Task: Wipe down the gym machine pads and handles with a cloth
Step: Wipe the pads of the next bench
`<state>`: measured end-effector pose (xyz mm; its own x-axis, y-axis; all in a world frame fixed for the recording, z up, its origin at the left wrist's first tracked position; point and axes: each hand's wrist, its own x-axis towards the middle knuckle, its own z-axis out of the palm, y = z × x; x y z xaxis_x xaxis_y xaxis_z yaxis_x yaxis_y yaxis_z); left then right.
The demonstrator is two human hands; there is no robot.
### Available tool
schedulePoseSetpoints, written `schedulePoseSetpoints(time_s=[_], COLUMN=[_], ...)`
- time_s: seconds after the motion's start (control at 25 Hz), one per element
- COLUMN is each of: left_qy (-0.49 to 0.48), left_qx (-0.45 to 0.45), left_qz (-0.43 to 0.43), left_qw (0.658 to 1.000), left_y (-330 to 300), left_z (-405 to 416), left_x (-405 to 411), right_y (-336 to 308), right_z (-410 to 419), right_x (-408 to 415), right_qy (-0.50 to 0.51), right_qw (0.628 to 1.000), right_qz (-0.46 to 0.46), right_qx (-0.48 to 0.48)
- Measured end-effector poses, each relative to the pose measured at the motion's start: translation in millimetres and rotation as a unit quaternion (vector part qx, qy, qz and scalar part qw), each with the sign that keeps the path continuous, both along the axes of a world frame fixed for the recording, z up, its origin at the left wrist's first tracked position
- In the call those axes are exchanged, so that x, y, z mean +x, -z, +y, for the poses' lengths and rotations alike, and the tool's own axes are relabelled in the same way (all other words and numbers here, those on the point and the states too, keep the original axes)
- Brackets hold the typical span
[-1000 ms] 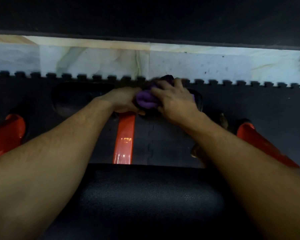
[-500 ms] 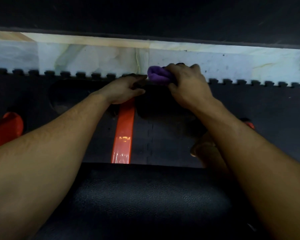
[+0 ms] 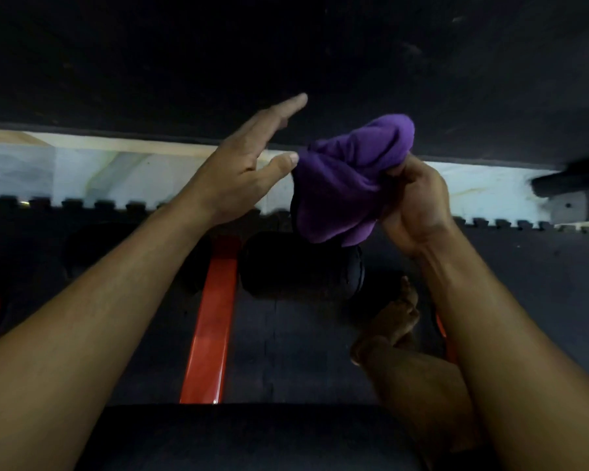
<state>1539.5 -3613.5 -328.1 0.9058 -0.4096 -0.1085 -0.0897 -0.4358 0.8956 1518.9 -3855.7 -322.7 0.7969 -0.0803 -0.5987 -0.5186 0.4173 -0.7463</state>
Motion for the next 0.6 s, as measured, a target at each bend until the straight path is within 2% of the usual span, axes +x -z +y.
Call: schedulePoseSetpoints(time_s=[0.08,0.12,0.24,0.32,0.4,0.52,0.6], left_qy=[0.012,0.023,0.073,0.073,0.04,-0.024,-0.04], left_qx=[-0.039,-0.029,0.066,0.109,0.08,-0.032,-0.043], left_qz=[0.038,0.048,0.026,0.003,-0.009,0.025,0.036], left_qw=[0.998,0.998,0.995,0.991,0.996,0.999,0.998], left_y=[-10,-11,-8,-6,-8,-22,-27], left_z=[-3,-1,3,2,-1,-4,-2], left_x=[0,1,3,4,4,5,5], right_y=[-8,-12,-13,-10,-6,-12,-11], right_z=[3,5,9,11,13,15,15], right_x=[3,5,5,3,0,-6,-7], right_qy=[-0.031,-0.053,-0.109,-0.127,-0.167,-0.266,-0.293], right_qw=[0.999,0.997,0.987,0.984,0.978,0.942,0.922], right_qz=[-0.016,-0.03,-0.054,-0.054,-0.069,-0.102,-0.117], right_qx=[-0.035,-0.054,-0.106,-0.112,-0.1,-0.175,-0.223])
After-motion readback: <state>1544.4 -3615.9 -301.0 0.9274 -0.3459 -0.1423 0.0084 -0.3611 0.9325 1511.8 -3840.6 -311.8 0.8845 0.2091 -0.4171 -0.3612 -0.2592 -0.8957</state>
